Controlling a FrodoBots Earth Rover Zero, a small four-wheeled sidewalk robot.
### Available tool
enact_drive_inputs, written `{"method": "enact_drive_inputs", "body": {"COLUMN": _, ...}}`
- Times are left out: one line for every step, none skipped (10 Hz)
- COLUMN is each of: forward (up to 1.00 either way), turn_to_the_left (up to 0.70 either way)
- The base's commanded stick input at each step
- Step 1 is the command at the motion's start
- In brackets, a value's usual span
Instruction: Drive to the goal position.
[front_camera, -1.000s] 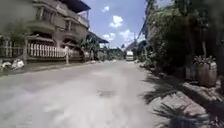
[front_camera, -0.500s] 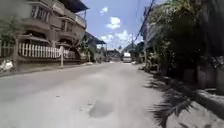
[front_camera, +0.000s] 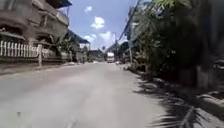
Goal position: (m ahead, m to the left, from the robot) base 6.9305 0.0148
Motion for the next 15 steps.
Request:
{"method": "enact_drive_inputs", "body": {"forward": 1.0, "turn_to_the_left": 0.04}}
{"method": "enact_drive_inputs", "body": {"forward": 1.0, "turn_to_the_left": 0.04}}
{"method": "enact_drive_inputs", "body": {"forward": 1.0, "turn_to_the_left": 0.04}}
{"method": "enact_drive_inputs", "body": {"forward": 1.0, "turn_to_the_left": 0.04}}
{"method": "enact_drive_inputs", "body": {"forward": 1.0, "turn_to_the_left": 0.04}}
{"method": "enact_drive_inputs", "body": {"forward": 1.0, "turn_to_the_left": 0.09}}
{"method": "enact_drive_inputs", "body": {"forward": 1.0, "turn_to_the_left": 0.25}}
{"method": "enact_drive_inputs", "body": {"forward": 1.0, "turn_to_the_left": 0.41}}
{"method": "enact_drive_inputs", "body": {"forward": 1.0, "turn_to_the_left": 0.13}}
{"method": "enact_drive_inputs", "body": {"forward": 1.0, "turn_to_the_left": 0.05}}
{"method": "enact_drive_inputs", "body": {"forward": 1.0, "turn_to_the_left": 0.05}}
{"method": "enact_drive_inputs", "body": {"forward": 1.0, "turn_to_the_left": 0.05}}
{"method": "enact_drive_inputs", "body": {"forward": 1.0, "turn_to_the_left": 0.05}}
{"method": "enact_drive_inputs", "body": {"forward": 1.0, "turn_to_the_left": 0.05}}
{"method": "enact_drive_inputs", "body": {"forward": 1.0, "turn_to_the_left": 0.05}}
